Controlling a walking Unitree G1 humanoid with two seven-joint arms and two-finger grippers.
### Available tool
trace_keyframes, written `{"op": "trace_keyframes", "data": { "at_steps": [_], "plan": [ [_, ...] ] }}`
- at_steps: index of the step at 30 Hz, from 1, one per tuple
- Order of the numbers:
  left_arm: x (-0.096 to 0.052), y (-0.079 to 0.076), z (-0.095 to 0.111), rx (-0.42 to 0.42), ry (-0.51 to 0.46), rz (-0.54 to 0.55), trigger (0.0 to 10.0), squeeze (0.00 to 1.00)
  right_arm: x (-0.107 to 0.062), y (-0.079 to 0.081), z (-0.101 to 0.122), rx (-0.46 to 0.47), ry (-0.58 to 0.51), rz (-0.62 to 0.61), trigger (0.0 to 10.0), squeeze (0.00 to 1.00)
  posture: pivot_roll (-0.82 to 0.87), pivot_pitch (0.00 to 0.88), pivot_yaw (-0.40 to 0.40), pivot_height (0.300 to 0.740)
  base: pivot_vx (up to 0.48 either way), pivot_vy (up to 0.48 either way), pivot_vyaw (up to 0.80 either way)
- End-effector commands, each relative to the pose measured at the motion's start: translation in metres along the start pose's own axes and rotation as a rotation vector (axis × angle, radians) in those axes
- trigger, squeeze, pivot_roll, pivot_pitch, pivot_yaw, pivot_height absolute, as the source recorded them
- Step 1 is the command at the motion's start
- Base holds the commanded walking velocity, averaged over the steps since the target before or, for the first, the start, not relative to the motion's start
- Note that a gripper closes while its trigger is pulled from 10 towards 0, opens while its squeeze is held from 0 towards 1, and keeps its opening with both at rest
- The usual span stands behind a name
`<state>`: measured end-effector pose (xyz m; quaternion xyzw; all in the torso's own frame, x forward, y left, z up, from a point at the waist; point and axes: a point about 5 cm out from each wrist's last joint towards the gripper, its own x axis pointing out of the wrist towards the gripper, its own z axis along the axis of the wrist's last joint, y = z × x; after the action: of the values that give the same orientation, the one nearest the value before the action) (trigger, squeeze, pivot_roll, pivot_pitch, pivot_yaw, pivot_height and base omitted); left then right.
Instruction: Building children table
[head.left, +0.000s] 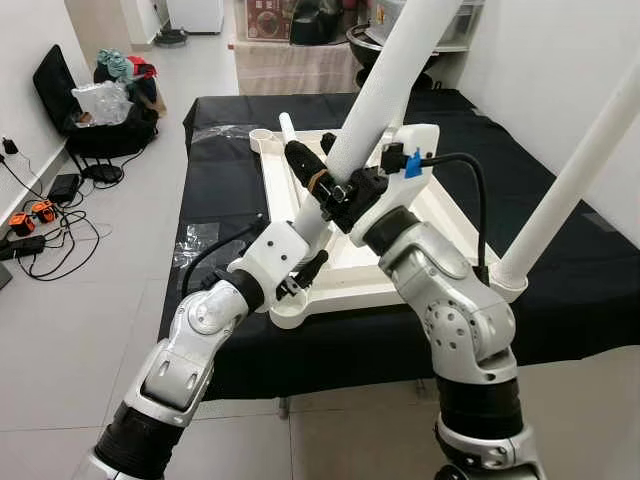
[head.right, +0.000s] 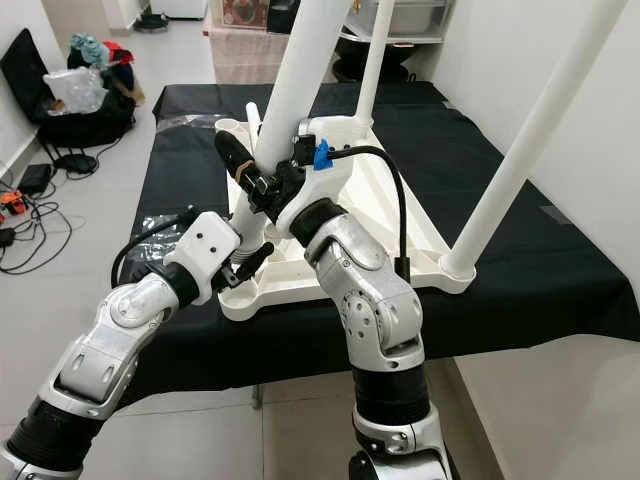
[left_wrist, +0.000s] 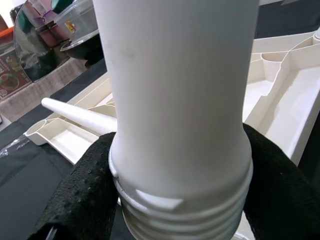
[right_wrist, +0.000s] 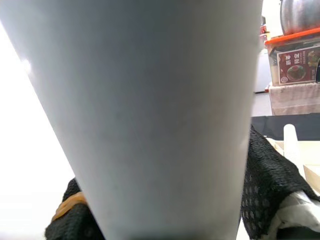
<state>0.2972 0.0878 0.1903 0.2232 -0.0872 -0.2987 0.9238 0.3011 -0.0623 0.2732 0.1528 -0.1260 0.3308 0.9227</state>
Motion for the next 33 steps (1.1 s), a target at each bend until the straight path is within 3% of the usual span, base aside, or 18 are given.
{"op": "trace_keyframes", "data": {
  "at_steps": [1,23,24,33],
  "plan": [
    [0.0029,-0.0099,0.0,0.03,0.005,-0.056,10.0,0.0,0.0049,0.0034,0.0055,0.001,-0.024,0.007,10.0,0.0,0.02,0.058,-0.069,0.74,0.0,0.0,0.0],
    [0.0033,-0.011,0.0006,0.041,0.001,-0.059,10.0,0.0,0.0081,0.0042,0.0056,0.003,-0.037,-0.001,10.0,0.0,0.02,0.056,-0.071,0.74,0.0,0.0,0.0],
    [0.0036,-0.011,0.0008,0.041,0.0,-0.06,10.0,0.0,0.0092,0.0039,0.0063,0.008,-0.043,-0.005,0.0,0.0,0.02,0.057,-0.072,0.74,0.0,0.0,0.0],
    [0.0041,-0.0112,0.0009,0.045,0.001,-0.063,10.0,0.0,0.0118,0.0037,0.0078,0.019,-0.056,-0.01,0.0,0.0,0.02,0.056,-0.071,0.74,0.0,0.0,0.0]
  ]
}}
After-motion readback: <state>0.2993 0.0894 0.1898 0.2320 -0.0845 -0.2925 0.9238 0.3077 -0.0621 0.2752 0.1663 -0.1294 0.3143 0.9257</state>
